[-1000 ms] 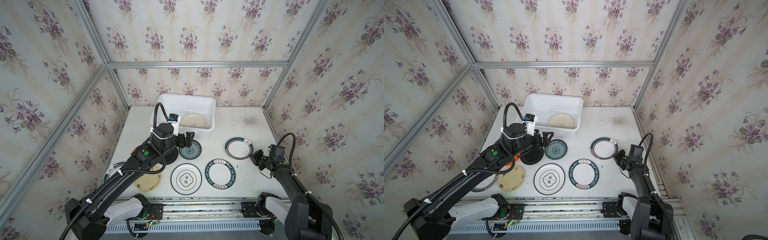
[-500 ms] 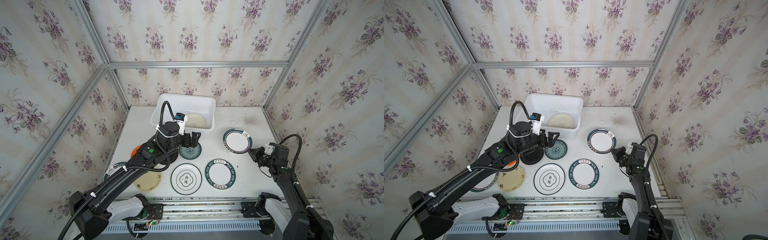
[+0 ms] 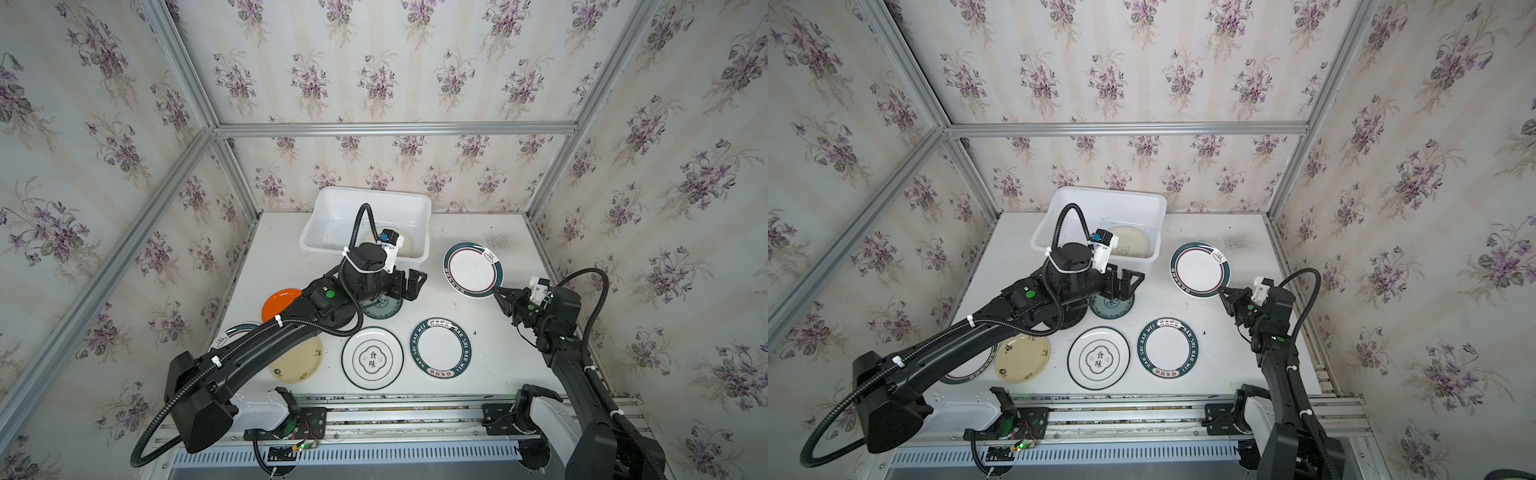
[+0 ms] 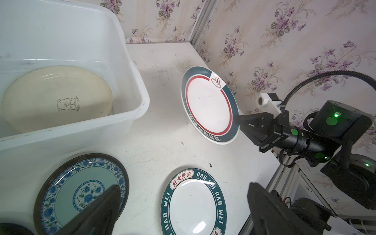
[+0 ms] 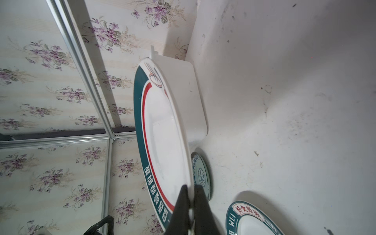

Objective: Place the plates into the plastic bin on the countertop
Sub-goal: Pick up the plate from the middle-right of the table, then place the plate in the plastic bin.

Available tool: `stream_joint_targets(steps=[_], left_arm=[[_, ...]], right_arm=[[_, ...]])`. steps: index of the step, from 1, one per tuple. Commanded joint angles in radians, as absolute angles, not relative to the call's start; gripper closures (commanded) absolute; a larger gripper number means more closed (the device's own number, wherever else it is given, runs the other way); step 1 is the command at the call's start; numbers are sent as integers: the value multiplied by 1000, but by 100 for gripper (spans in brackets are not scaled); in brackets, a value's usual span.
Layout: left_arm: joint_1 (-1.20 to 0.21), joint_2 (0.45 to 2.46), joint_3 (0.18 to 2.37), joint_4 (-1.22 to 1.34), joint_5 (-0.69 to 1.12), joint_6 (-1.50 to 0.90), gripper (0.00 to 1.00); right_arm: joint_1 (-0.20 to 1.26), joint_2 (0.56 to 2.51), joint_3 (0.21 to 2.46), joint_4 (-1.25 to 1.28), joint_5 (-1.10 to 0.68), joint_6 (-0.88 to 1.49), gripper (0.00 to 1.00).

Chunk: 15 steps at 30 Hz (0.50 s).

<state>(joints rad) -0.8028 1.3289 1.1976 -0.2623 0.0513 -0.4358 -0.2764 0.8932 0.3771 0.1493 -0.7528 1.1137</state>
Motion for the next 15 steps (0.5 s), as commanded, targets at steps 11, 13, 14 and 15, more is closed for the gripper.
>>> stream_joint_targets(steps=[11,13,14,15], left_arm=[[-845,1473,1314,-179,116,-468,1],[-848,1489,1324,-177,119,-474,1],[-850,1495,1328,-175,120,-476,1],[-851,1500,1330,-172,118,-477,1]], right_arm=[[-275,862,386,278,-813,1156,100],[-275,862,387,279,-816,1155,100],[-275,862,387,281,-817,1156,100],[-276,862,388,281,-818,1156,100]])
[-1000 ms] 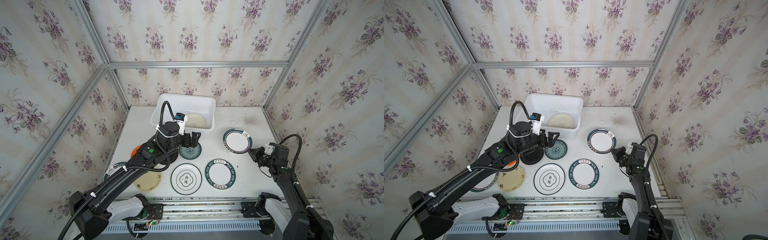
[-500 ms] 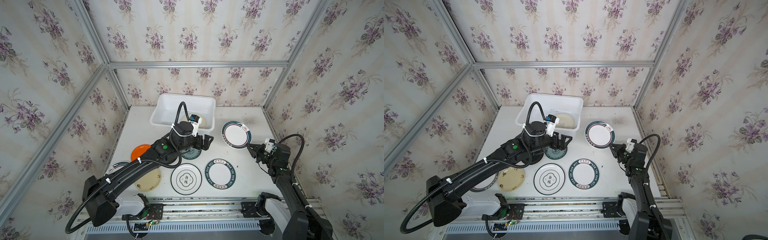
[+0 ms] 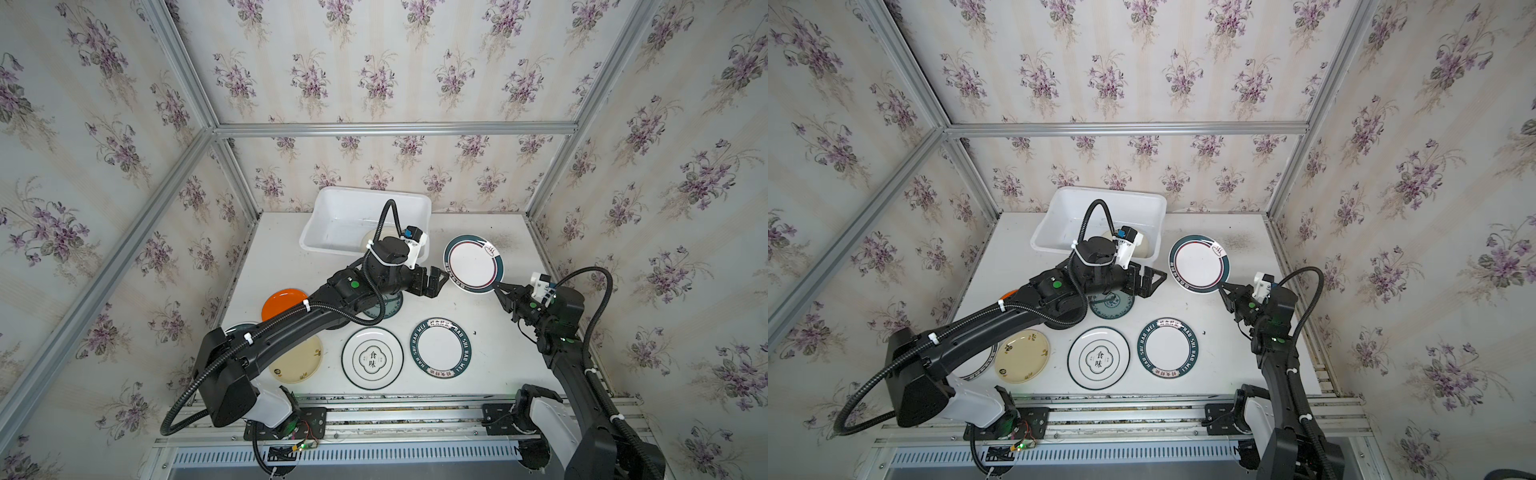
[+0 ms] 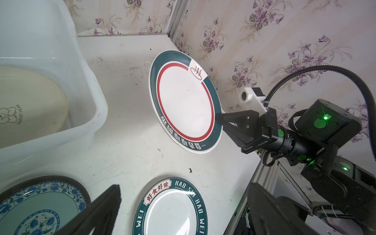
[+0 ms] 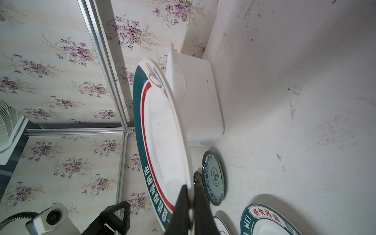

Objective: Place the plates into the plastic bin on the countertop
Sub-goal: Place the plate in the plastic bin.

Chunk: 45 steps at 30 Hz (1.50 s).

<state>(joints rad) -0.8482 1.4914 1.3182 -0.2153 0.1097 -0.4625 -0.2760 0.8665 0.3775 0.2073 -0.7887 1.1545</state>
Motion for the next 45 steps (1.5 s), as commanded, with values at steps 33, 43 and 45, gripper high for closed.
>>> stream_joint_targets(steps=[33,43,45], left_arm=[[-856,1704,1463,-121,190,-550,19],[-856,1733,1484,-112,215,-565,37],[-856,1732,1482,-111,214,-564,39]], right_arm=[[-275,900,386,339,-877,1154,100],[-275,894,383,344,-896,1151,100],[-275,894,383,345,-896,1151,100]])
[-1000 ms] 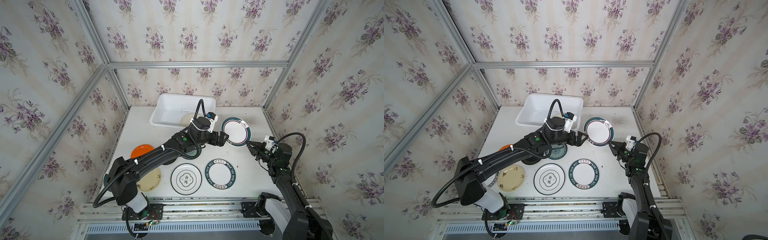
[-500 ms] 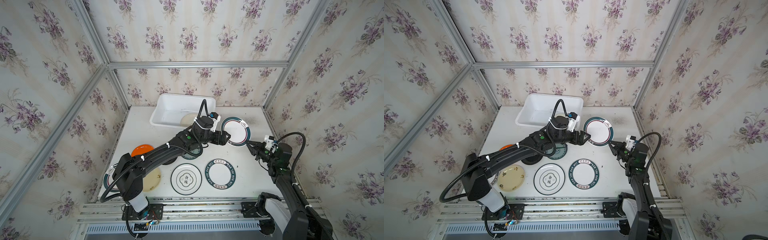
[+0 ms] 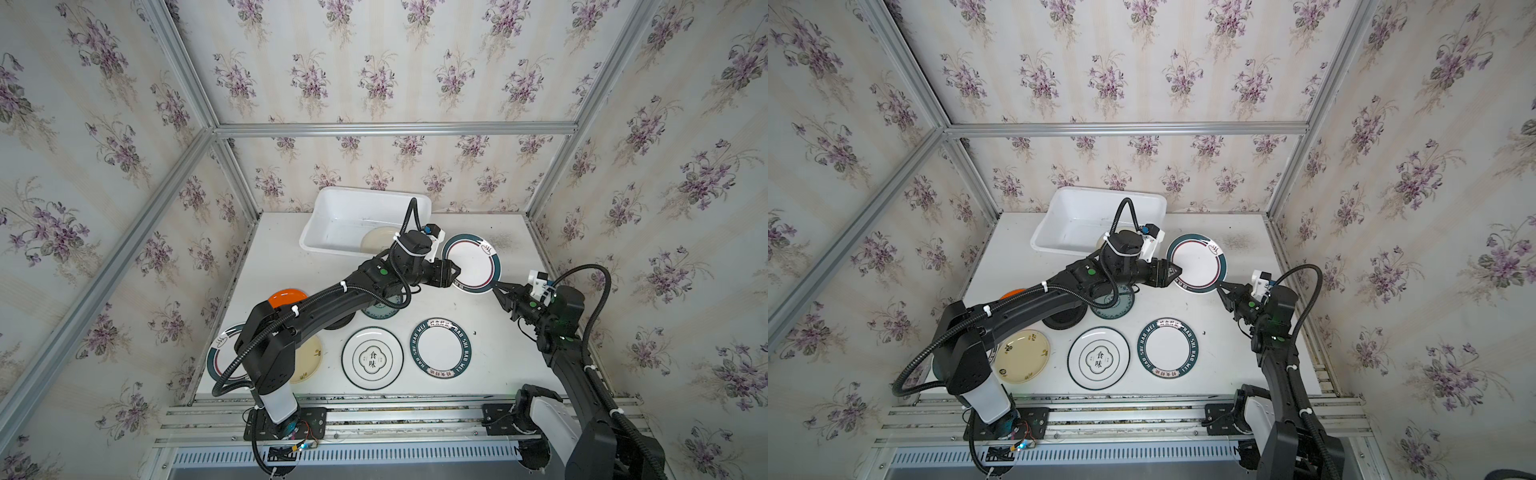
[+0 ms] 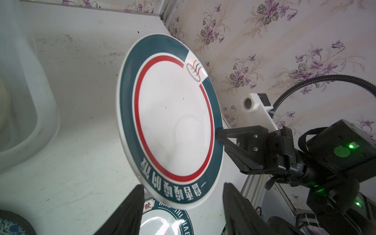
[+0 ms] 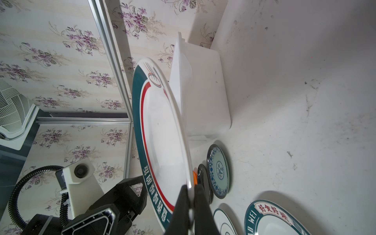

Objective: Place the plates into the plastic bin on the countertop
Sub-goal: Place the plate in the plastic bin.

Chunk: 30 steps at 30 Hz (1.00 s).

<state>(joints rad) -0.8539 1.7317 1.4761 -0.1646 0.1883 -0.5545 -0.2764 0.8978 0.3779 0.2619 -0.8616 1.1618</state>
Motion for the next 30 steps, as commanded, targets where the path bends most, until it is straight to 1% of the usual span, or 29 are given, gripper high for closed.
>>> stream_joint_targets(steps=[1,8,9,19,27,30], left_arm=[[-856,1732,1482,-110,213,-565,41],[-856,1736,1482,-109,213,-569,44],[-856,1738,1483,-109,213,-570,48],[-856,1755,1505,-104,228,-578,56],[-856,1752,1497,-106,215,-577,54],[-856,1747,1489,-108,195,-573,51]], right_arm=[[-275,893,382,345,-896,1151,100],[-275,895,389,342,-914,1133,100],[-275,894,392,338,-918,1128,100],[-275,875,399,323,-939,1109,100],[-275,879,407,313,-945,1104,100],[-275,882,407,312,-945,1106,100]])
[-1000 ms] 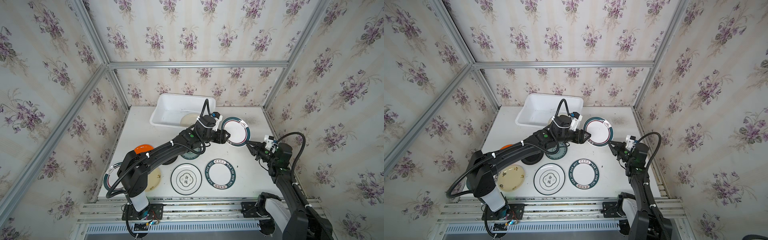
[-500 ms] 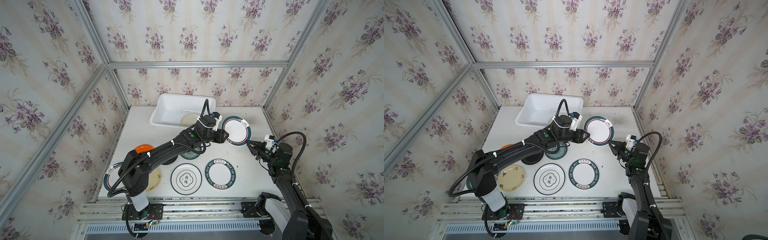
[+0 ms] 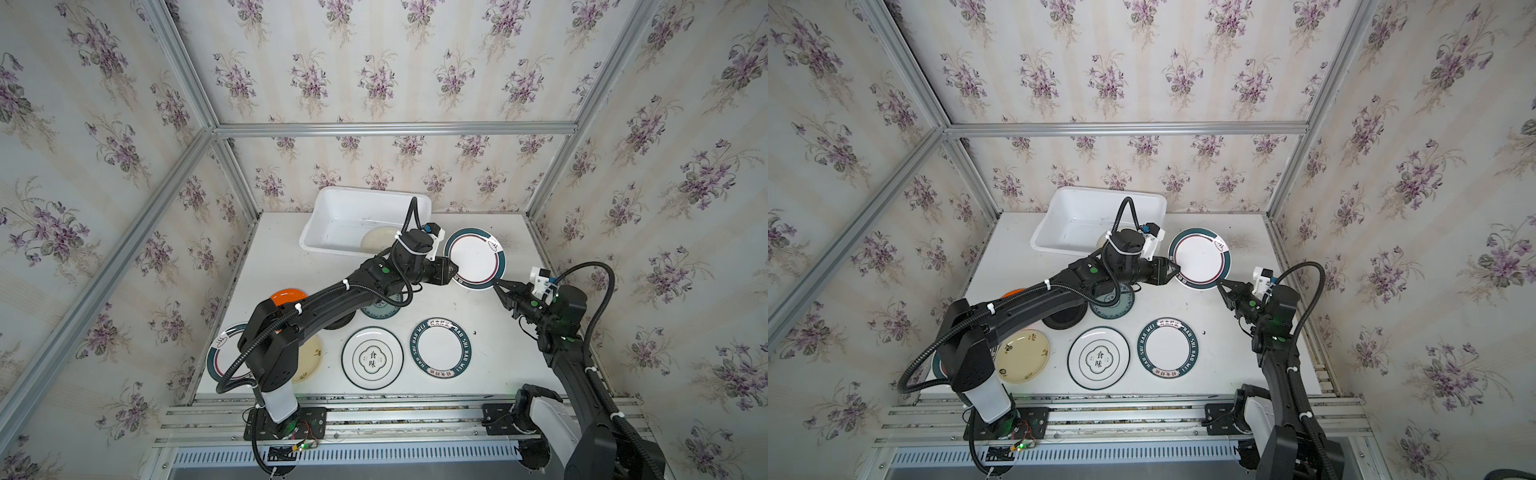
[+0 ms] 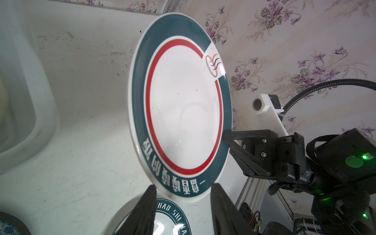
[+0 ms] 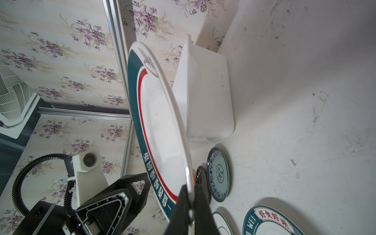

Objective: Place the plates into the plastic bin on the countertop
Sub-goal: Place the plate in the plastic bin.

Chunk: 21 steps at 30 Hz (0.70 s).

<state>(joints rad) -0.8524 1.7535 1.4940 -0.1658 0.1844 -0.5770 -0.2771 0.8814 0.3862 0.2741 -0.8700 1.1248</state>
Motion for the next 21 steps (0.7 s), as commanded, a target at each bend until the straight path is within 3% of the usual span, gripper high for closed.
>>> stream_joint_targets(steps=[1,21], left_arm=[[-856,1746,1489,-110,188,-571,51],[-856,1742,1509,-166,85,-520,41]], right_arm=[[-275,883,407,311,-946,1105,100],[-275,874,413,302,-949,1106,100]])
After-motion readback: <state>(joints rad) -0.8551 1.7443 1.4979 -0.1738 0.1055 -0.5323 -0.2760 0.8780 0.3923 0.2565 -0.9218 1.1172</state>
